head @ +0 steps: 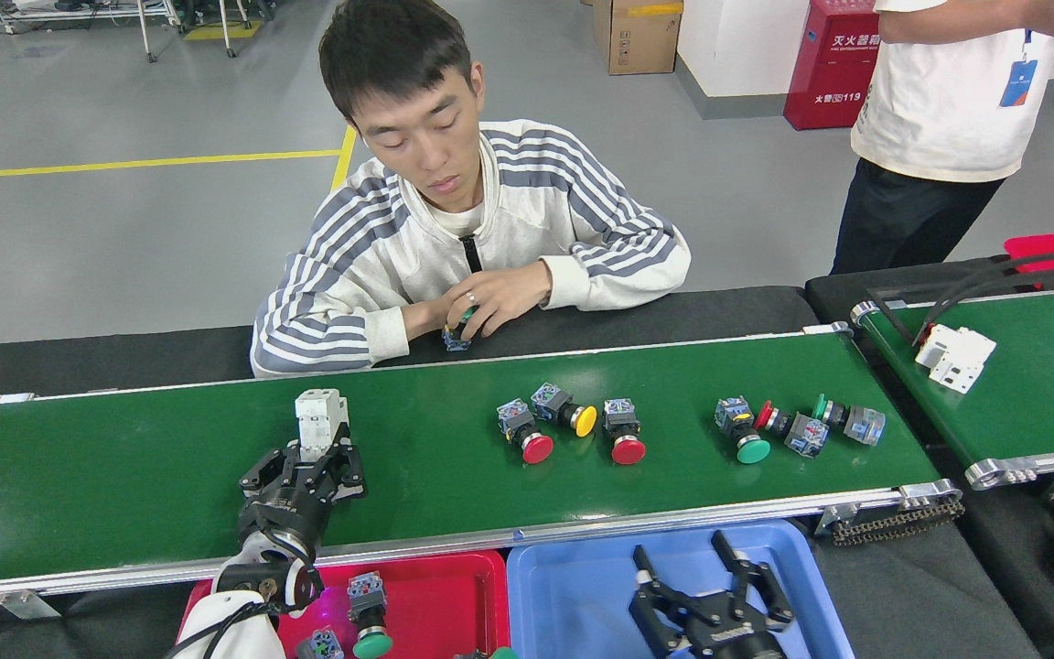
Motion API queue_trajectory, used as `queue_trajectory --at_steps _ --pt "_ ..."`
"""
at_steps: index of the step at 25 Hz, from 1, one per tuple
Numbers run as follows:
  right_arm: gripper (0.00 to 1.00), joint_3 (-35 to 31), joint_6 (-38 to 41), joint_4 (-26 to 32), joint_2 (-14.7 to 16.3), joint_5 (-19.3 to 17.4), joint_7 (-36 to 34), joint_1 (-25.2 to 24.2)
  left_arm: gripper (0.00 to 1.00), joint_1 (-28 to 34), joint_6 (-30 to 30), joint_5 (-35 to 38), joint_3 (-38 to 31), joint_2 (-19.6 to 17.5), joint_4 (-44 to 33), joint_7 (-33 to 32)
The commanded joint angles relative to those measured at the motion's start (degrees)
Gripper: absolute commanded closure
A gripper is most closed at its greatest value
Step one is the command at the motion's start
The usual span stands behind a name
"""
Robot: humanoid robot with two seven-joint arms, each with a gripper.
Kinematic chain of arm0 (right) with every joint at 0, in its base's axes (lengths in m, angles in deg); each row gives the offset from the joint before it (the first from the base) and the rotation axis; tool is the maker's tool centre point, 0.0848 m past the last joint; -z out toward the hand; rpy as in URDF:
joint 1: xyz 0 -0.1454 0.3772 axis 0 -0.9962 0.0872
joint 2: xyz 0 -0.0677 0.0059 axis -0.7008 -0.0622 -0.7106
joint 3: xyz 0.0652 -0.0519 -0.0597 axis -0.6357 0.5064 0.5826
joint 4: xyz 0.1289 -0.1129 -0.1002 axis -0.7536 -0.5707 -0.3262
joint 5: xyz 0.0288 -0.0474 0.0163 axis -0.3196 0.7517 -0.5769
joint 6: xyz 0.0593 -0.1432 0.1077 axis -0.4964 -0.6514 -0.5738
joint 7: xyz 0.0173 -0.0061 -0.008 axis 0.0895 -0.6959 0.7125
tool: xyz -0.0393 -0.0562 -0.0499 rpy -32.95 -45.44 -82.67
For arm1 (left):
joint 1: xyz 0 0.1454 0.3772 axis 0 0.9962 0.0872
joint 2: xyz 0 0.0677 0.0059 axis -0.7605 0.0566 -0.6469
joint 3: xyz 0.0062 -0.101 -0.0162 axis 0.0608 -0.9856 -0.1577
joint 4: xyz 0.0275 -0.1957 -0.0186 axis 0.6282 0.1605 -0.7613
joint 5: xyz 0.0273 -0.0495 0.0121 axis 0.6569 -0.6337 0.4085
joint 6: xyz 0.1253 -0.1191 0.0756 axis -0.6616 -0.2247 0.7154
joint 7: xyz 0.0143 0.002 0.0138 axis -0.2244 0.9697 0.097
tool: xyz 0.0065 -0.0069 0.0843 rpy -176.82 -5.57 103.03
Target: Pick switch part from conveyor to tray
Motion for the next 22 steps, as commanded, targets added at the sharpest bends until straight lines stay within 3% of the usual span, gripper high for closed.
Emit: queue_trajectory --at_steps 1,4,8,9,11,13,15,21,22 --pt "0.0 -0.1 -3.56 0.87 0.05 -0.14 -0.96 0.86 1.0 2.66 6.03 -0.17 1.43 -0.42 -8.12 0.45" --pt "0.0 0.16 -6.46 0.43 0.58 0.82 1.85 4.11 0.96 11.71 21.49 -0.09 2.04 -0.42 -22.18 -0.17" --pt "0.0 2.44 -8.75 -2.12 0.05 2.76 3.79 8.95 0.9 21.12 31.34 0.27 6.7 0.37 -28.34 -0.96" --pt "0.0 3.32 -9.36 -3.53 -0.12 2.85 3.79 10.35 0.84 22.0 31.6 0.27 9.07 0.02 -28.25 -1.57" --pt "0.0 4.91 -11.3 -6.43 -0.3 2.85 3.79 12.99 0.62 23.14 31.51 0.27 12.41 0.37 -28.25 -2.45" --pt "0.0 7.01 -13.84 -9.15 -0.12 2.85 3.79 15.62 0.28 24.02 31.25 0.18 14.08 1.42 -28.25 -2.63" --pt "0.0 8.07 -15.43 -11.7 -0.12 2.85 3.87 17.65 0.04 23.85 30.81 0.18 14.26 3.53 -28.25 -2.63" --pt "0.01 10.44 -16.04 -18.47 -1.79 2.67 5.72 22.4 0.0 23.23 28.26 0.18 14.87 5.38 -28.25 -2.54" --pt "0.05 10.53 -16.04 -19.43 -2.23 2.67 5.81 22.92 0.0 22.97 26.86 0.18 14.61 5.46 -28.25 -2.54"
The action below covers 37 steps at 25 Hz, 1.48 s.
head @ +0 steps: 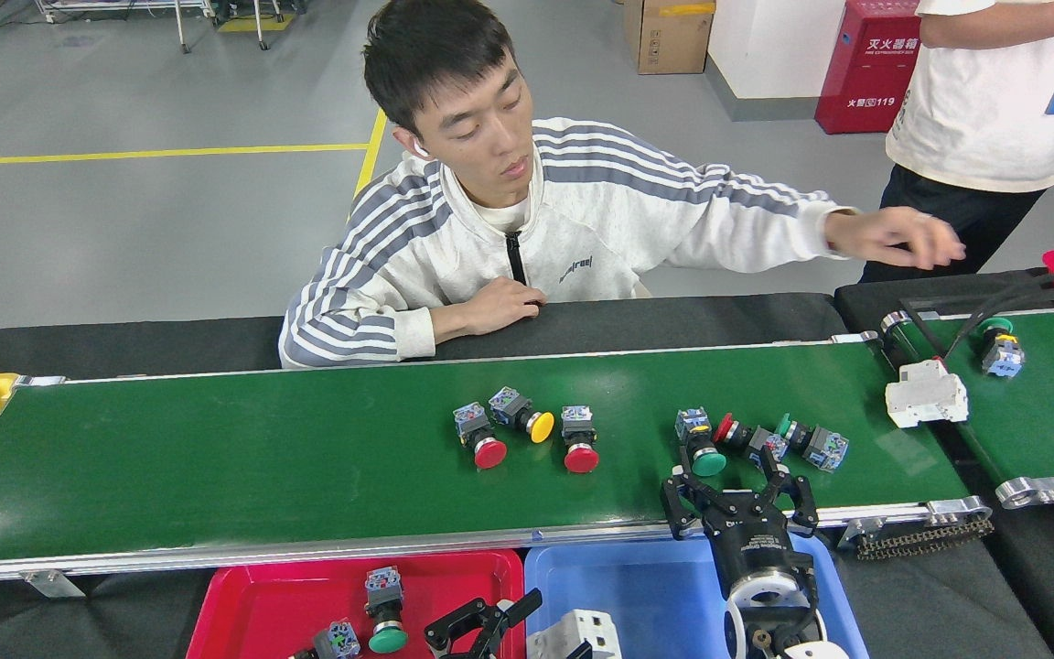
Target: Pick switch part from conveyor to tray
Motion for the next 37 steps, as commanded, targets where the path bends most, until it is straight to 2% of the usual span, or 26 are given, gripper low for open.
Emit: queue_trajectory --at_steps 1,2,4,6,8,11,13,16,19,20,21,22,23,26,28,30,32,37 --pt "0.16 0.15 -0.14 -1.0 -0.96 -0.07 0.71 1.55 0.0 -1.0 -4.32 -0.08 -0.4 0.34 -0.77 0.29" --pt "0.28 0.15 -0.06 -1.18 -0.87 -0.15 0.72 1.81 0.0 -1.52 -7.14 0.01 -0.58 0.25 -0.77 0.29" --pt "0.59 0.33 0.47 -1.18 -0.44 -0.07 0.89 1.81 0.0 -2.4 -14.7 0.01 -2.86 -0.28 -0.77 0.46" --pt "0.74 1.03 0.56 -1.18 0.36 -0.15 1.51 1.81 0.0 -2.23 -17.95 0.01 -7.78 -1.25 -0.77 0.46" --pt "0.85 1.29 0.74 -1.18 2.03 -0.59 2.21 1.9 0.0 -1.0 -17.95 0.01 -14.99 -2.56 -0.77 0.46" --pt "0.96 1.2 3.72 -0.56 2.29 -0.77 2.21 1.72 0.0 1.2 -17.86 0.01 -24.83 -2.83 -0.77 0.73" --pt "0.98 1.29 6.45 1.37 2.29 -1.38 2.12 1.02 0.0 2.69 -17.78 0.01 -30.02 -3.35 -0.69 0.81" --pt "0.98 1.91 11.81 6.64 2.38 -1.38 2.12 -2.06 0.0 3.05 -17.69 -0.08 -31.69 -4.32 -0.51 0.81" --pt "0.98 7.09 20.6 13.32 2.29 -1.21 2.39 -5.4 0.0 2.17 -17.78 -0.08 -31.51 -4.59 -0.6 0.81" --pt "0.97 9.82 23.32 15.7 2.38 -1.21 2.39 -6.54 0.0 1.55 -17.78 -0.08 -31.51 -4.59 -0.51 0.81" --pt "0.82 12.63 25.08 17.54 2.29 -0.94 2.74 -7.33 0.0 0.76 -17.69 0.01 -31.43 -4.67 -0.51 0.81" --pt "0.45 14.74 26.05 18.24 2.2 -0.77 3.18 -7.42 0.0 0.32 -17.69 0.1 -31.34 -4.67 -0.6 0.81" --pt "0.0 17.73 26.93 18.33 2.11 -0.77 4.06 -7.07 0.0 -0.56 -17.78 0.19 -31.16 -4.67 -0.6 0.29" --pt "0.0 21.95 28.24 17.19 2.38 -0.77 4.76 -6.45 0.0 -5.57 -18.3 2.3 -26.15 -4.41 0.1 -0.33" --pt "0.0 21.95 28.6 17.28 2.38 -0.86 4.67 -6.89 0.0 -7.85 -19.18 6.25 -21.85 -3.44 1.42 -1.21" --pt "0.0 20.98 27.98 17.8 2.2 -1.47 4.14 -7.07 0.0 -8.55 -21.38 7.75 -20.88 -2.39 1.95 -1.3" --pt "0.0 15.35 26.66 18.42 2.2 -1.56 3.0 -8.38 0.0 -9.08 -22.35 7.83 -19.82 -1.42 3.62 -1.56" --pt "0.0 -3.53 19.19 19.03 -0.17 -1.65 -6.93 -16.64 0.0 -12.6 -25.86 7.83 -19.91 -1.33 10.21 -2.61"
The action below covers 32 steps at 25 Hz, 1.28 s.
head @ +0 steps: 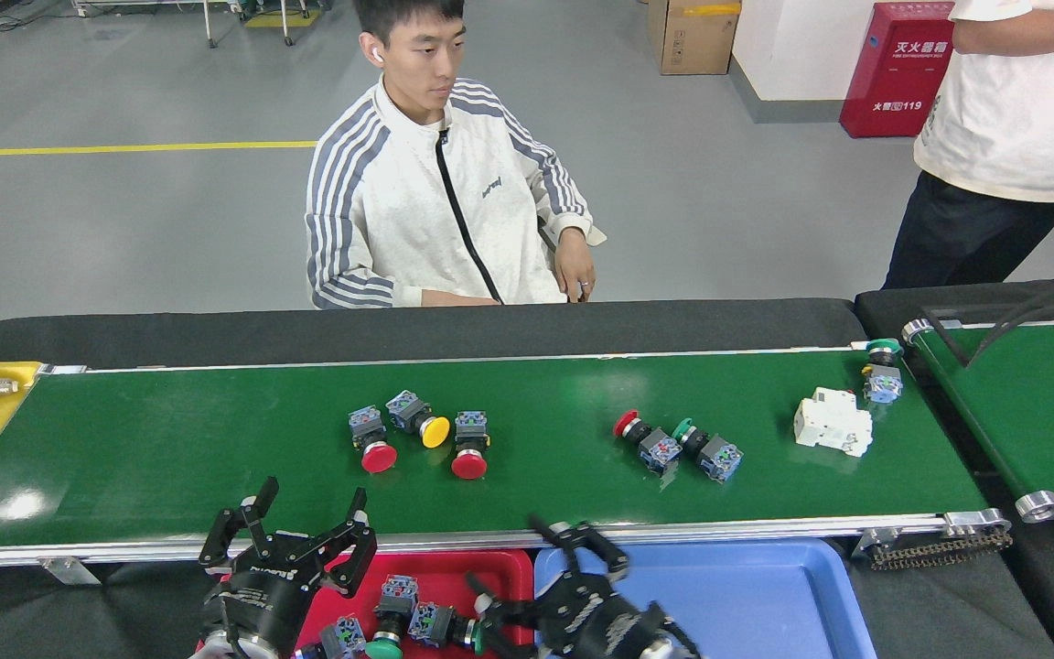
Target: Pick switch part from conveyor to tray
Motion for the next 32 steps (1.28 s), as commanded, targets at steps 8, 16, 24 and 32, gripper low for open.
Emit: queue_trajectory --at_steps 8,16,24,32 --pt "0.0 -13.34 -1.82 -0.74 1.88 -0.3 -3.93 -2.11 0.0 -7.97 -2.99 0.08 -0.62 -0.51 8.8 -0.78" --pt "0.0 -4.11 8.82 -12.52 5.92 -0.3 4.86 13.98 0.42 -17.72 -11.25 -0.19 -1.68 -2.53 23.3 -0.25" --pt "0.0 4.42 11.19 -19.46 4.34 0.06 8.03 20.92 0.92 -14.73 -8.17 -7.57 -0.89 -3.58 21.28 2.03" --pt "0.0 7.58 6.97 -25.35 -0.06 0.67 9.26 25.84 0.87 3.46 20.92 -8.01 -1.94 -3.93 -3.68 2.39"
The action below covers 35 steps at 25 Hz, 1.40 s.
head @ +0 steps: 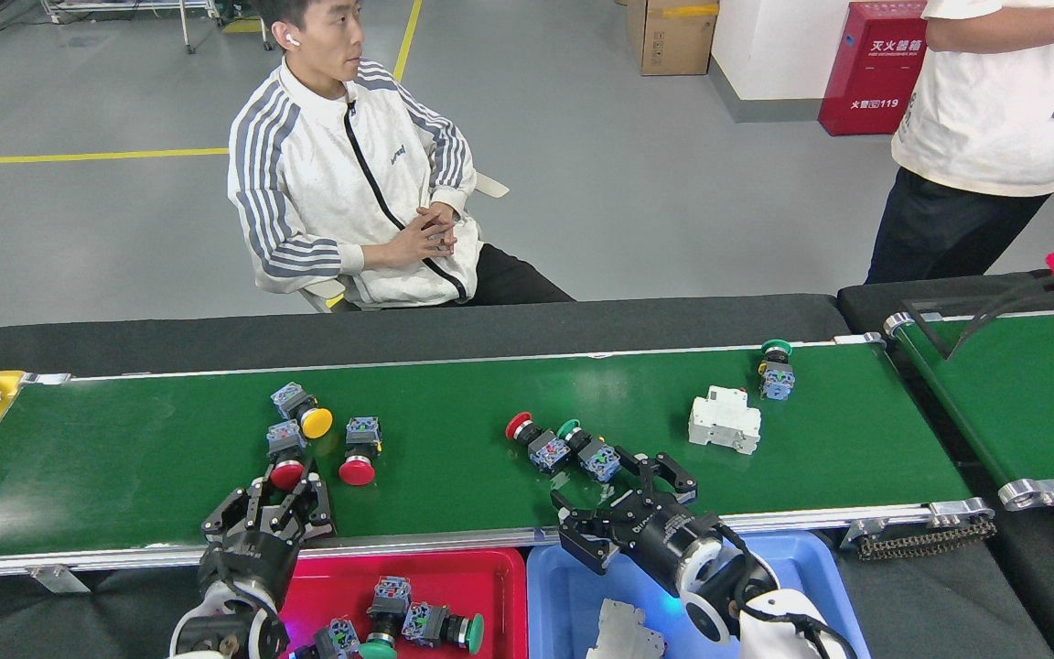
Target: Pick switch part from conveyor to tray
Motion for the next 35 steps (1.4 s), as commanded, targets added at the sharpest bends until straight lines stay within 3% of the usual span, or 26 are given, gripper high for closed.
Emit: queue_trajectory --at_steps 1,2,3,5,7,9,12,15,17,20,22,23,24,25,26,32,35 --pt "0.0 0.58 -2.6 -1.77 -0.55 -0.03 0.11 2.59 0.81 3.33 13.53 -0.52 -0.68 -0.37 -6.43 0.51" --pt "0.0 1.11 -4.0 -3.44 -0.9 -0.03 0.11 3.47 0.64 5.61 18.37 -1.04 -1.21 -0.37 -8.45 0.51" --pt "0.0 1.55 -5.23 -4.76 -1.42 -0.03 0.11 3.82 0.4 6.76 21.44 -1.39 -1.56 -0.28 -9.59 0.42" --pt "0.01 2.25 -7.78 -7.05 -2.48 -0.03 0.02 4.52 0.0 7.81 22.59 -1.48 -1.65 0.07 -10.2 0.42" --pt "0.17 2.34 -9.98 -8.63 -3.8 -0.21 -0.6 4.61 0.0 8.16 22.94 -1.57 -1.39 -0.02 -9.94 0.51" --pt "0.56 3.22 -10.07 -8.72 -3.8 0.23 -1.48 4.61 0.0 8.16 22.85 -1.57 -1.74 0.07 -9.85 0.42" --pt "0.94 5.86 -10.24 -8.45 -2.74 0.32 -1.48 4.88 0.0 8.16 20.66 -1.66 -4.81 0.86 -10.03 0.51" --pt "0.98 5.86 -9.98 -7.84 -2.39 0.05 -1.56 4.79 0.0 7.46 11.16 -1.57 -11.84 3.14 -9.41 0.51" --pt "0.98 6.21 -9.45 -4.85 -2.39 -0.12 -1.65 4.0 0.0 6.93 5.62 -1.57 -15.01 2.7 -7.57 0.51" --pt "0.98 7.53 -4.44 4.11 -0.9 -0.12 -2.18 -1.1 0.0 6.93 4.74 -1.57 -18.88 1.3 -4.58 0.6" --pt "0.98 8.93 0.83 12.11 0.86 -0.03 -2.09 -5.5 0.0 7.02 4.74 -1.66 -19.67 0.33 -3.44 0.6" --pt "0.89 9.72 2.94 15.63 1.39 -0.03 -2.0 -8.04 0.0 7.02 4.74 -1.66 -19.84 0.07 -3.09 0.6" --pt "0.58 10.69 5.05 18.88 1.56 0.05 -2.0 -10.51 0.0 6.84 4.66 -1.66 -19.93 0.07 -3.0 0.6" --pt "0.06 11.66 6.11 20.55 1.56 0.14 -2.09 -12.09 0.0 6.76 4.57 -1.66 -19.93 -0.11 -3.0 0.6" --pt "0.0 12.27 7.68 21.25 1.47 0.14 -2.18 -13.05 0.0 6.49 4.57 -1.66 -19.93 -0.28 -2.82 0.6" --pt "0.0 10.34 8.65 22.13 0.33 -0.47 -1.83 -12.26 0.0 -1.59 4.74 -1.4 -18.17 -5.21 3.86 0.6" --pt "0.0 -0.65 3.91 24.42 0.24 -1.44 -2.27 -14.11 0.0 -5.02 4.74 -1.4 -16.59 -7.23 8.34 0.6"
